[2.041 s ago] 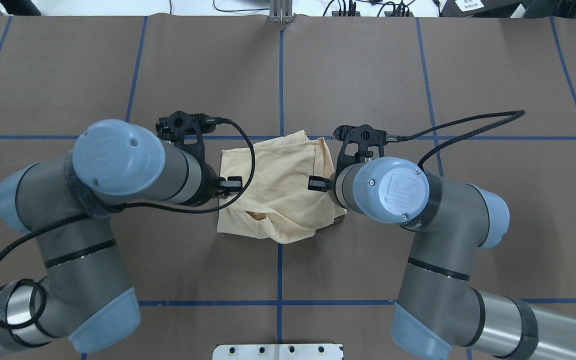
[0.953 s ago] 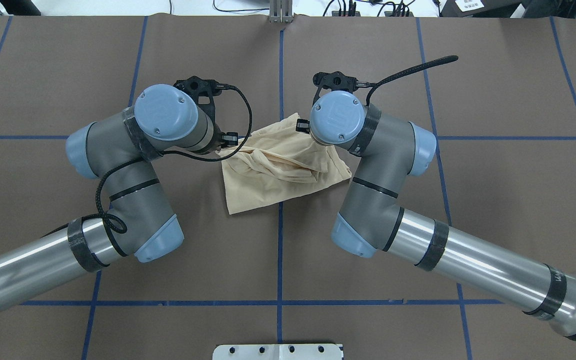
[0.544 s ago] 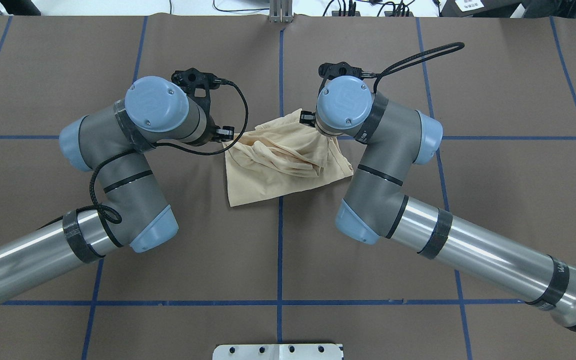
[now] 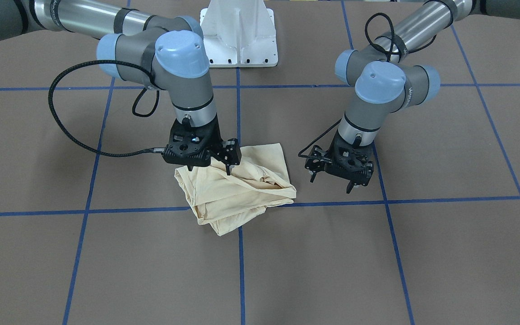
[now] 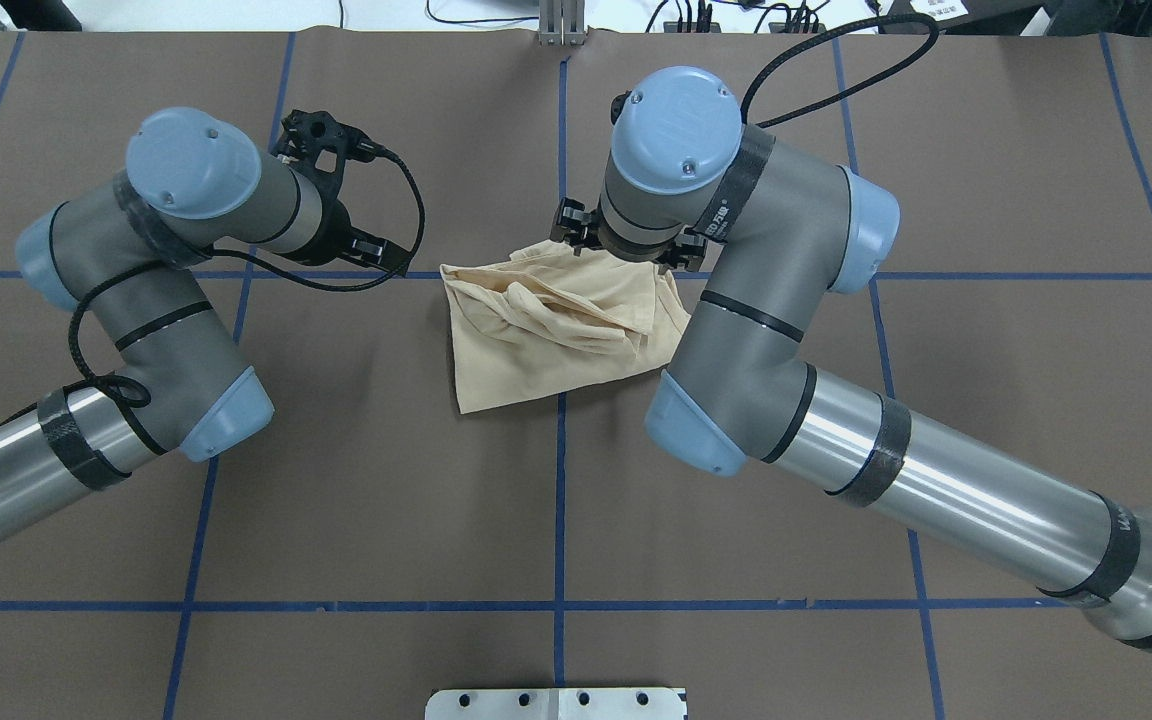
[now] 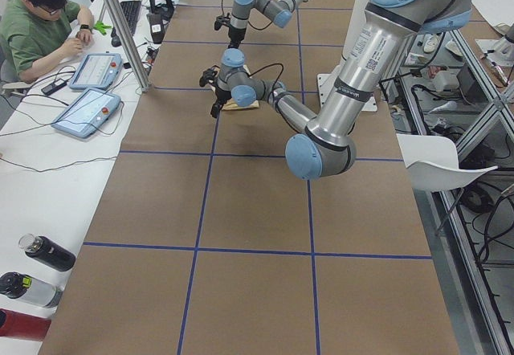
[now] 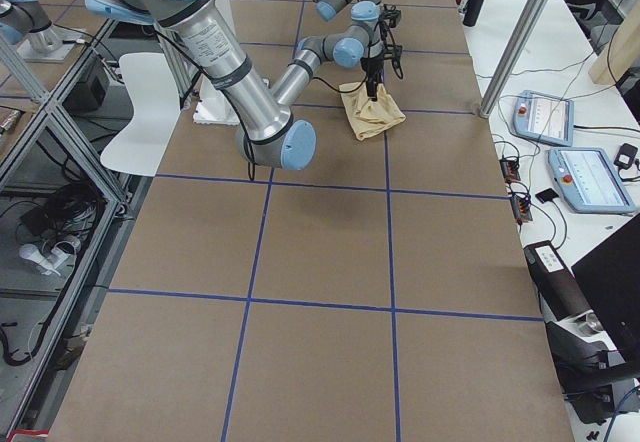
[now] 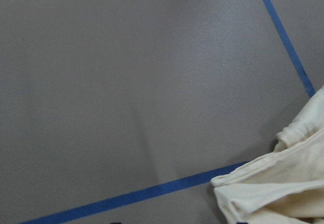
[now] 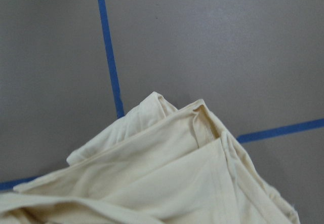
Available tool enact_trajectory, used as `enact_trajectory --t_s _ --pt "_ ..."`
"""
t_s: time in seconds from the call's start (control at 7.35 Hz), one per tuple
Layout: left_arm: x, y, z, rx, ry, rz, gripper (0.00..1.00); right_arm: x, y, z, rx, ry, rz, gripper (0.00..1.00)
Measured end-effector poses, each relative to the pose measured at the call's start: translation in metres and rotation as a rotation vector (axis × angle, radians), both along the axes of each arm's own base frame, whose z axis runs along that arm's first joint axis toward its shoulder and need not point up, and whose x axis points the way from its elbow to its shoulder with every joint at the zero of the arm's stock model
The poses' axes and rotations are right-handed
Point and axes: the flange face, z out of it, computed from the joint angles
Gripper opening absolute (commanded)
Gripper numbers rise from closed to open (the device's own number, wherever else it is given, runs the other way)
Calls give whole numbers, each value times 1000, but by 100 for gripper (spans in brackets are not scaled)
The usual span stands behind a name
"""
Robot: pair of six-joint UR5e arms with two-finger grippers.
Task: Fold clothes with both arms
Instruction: 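Lower the right gripper and press down on the top of the folded shirt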
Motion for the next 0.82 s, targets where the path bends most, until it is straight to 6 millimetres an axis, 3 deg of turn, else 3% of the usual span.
enact_trajectory --t_s 0.27,0.41,0.82 --pt "-4 0 8 6 3 4 100 -37 47 -5 145 89 -105 93" --pt "-4 0 8 5 4 3 100 -47 59 -3 297 165 -204 92" --pt "-4 0 9 5 4 3 100 -58 67 13 665 393 -502 89"
